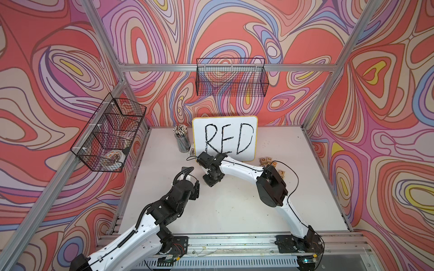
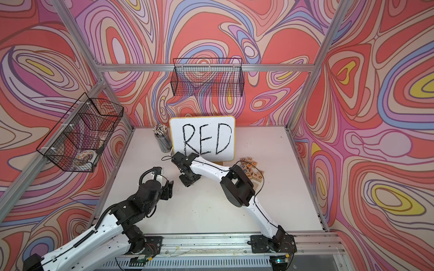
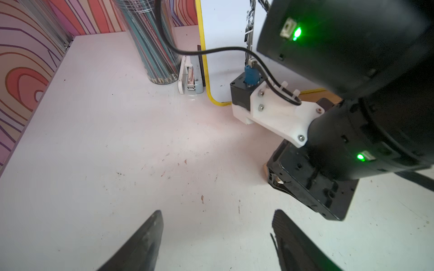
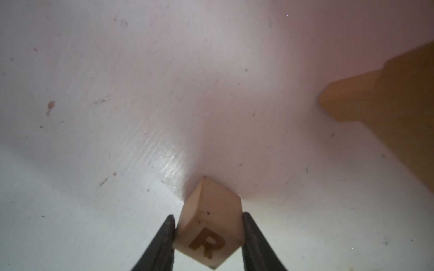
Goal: Assemble the uppercase word "red" with letter blocks
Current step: Place the letter block at the center of the board.
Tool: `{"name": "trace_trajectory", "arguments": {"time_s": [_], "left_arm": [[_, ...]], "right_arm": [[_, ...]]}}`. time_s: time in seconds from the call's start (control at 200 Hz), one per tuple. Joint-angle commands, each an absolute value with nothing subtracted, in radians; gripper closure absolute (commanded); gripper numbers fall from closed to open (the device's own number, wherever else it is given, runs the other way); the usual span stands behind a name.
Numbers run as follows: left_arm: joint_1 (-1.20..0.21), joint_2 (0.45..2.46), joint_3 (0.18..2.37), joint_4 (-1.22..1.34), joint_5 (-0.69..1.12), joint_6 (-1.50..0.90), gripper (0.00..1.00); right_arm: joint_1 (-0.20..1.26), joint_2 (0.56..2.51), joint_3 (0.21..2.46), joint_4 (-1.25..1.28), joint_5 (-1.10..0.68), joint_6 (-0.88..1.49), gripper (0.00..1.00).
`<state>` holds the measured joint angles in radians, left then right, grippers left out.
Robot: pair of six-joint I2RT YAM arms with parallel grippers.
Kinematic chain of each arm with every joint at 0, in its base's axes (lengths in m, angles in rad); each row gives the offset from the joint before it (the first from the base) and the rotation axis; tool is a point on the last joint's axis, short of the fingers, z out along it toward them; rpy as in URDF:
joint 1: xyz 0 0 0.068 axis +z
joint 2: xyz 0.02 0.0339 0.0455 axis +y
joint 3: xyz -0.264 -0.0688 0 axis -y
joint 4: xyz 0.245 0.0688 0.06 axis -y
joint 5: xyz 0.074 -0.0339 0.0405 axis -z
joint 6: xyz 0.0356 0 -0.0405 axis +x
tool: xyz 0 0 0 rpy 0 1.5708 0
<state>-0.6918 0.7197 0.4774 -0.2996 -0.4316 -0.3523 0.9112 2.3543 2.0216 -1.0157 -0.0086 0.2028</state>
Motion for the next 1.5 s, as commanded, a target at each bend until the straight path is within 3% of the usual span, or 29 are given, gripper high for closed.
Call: {"name": "trace_trajectory", "arguments": {"time_s": [0.0, 0.481, 0.686, 1.177, 1.497], "left_arm": [[-0.686, 0.71, 0.479, -0.325, -0.456, -0.373, 0.24], [-0.687, 0.71, 0.474, -0.319, -0.453, -0.372, 0.24], [-0.687, 0.709, 0.473, -0.319, -0.449, -0.372, 0.24], [-0.687, 0.703, 0.466, -0.307, -0.446, -0.371, 0.24], [-0.687, 0.698, 0.463, -0.302, -0.448, -0.371, 0.24]], "right_arm": [[0.916, 2.391, 2.057, -1.023, -0.025, 0.225, 0.81], [0.917, 2.425, 2.089, -1.029, -0.024, 0.32, 0.79], [0.916, 2.407, 2.086, -1.029, -0.032, 0.347, 0.65], [0.915, 2.284, 2.035, -0.966, -0.015, 0.457, 0.45], [0.917, 2.245, 1.953, -0.923, 0.001, 0.602, 0.44]]}}
